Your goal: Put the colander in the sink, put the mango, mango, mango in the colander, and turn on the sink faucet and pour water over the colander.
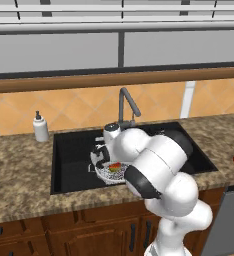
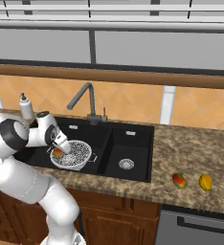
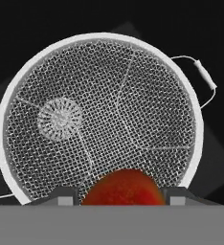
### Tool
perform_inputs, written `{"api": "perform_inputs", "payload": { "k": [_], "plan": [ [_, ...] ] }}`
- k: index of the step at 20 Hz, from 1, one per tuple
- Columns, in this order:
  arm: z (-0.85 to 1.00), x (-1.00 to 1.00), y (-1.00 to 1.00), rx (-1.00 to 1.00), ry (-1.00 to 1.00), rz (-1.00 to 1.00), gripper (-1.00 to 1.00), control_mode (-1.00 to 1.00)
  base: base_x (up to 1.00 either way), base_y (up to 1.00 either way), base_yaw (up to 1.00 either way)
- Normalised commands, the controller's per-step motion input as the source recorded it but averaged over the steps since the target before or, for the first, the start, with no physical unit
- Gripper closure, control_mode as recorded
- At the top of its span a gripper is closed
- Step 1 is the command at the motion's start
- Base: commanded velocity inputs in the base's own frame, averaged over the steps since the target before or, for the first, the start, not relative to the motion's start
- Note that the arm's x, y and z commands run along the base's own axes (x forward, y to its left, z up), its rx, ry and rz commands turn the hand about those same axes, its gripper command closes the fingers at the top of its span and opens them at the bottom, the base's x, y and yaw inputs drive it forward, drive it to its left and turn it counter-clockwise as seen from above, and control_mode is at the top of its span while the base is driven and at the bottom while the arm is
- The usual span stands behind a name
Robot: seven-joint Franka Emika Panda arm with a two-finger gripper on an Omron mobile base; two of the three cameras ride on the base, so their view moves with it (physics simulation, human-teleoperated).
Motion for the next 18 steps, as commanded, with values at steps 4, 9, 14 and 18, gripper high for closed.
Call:
{"api": "perform_inputs", "payload": {
  "k": [4,9,14,18],
  "plan": [
    [-0.53,0.15,-0.24,0.03,0.00,0.00,1.00,-1.00,0.00,0.00,0.00],
    [-0.28,0.18,-0.12,0.01,0.00,0.00,1.00,-1.00,0.00,0.00,0.00],
    [-0.12,0.19,-0.02,0.00,0.02,0.00,-1.00,-1.00,0.00,0.00,0.00],
    [-0.02,0.24,-0.08,0.00,0.00,0.00,-1.00,-1.00,0.00,0.00,0.00]
  ]
}}
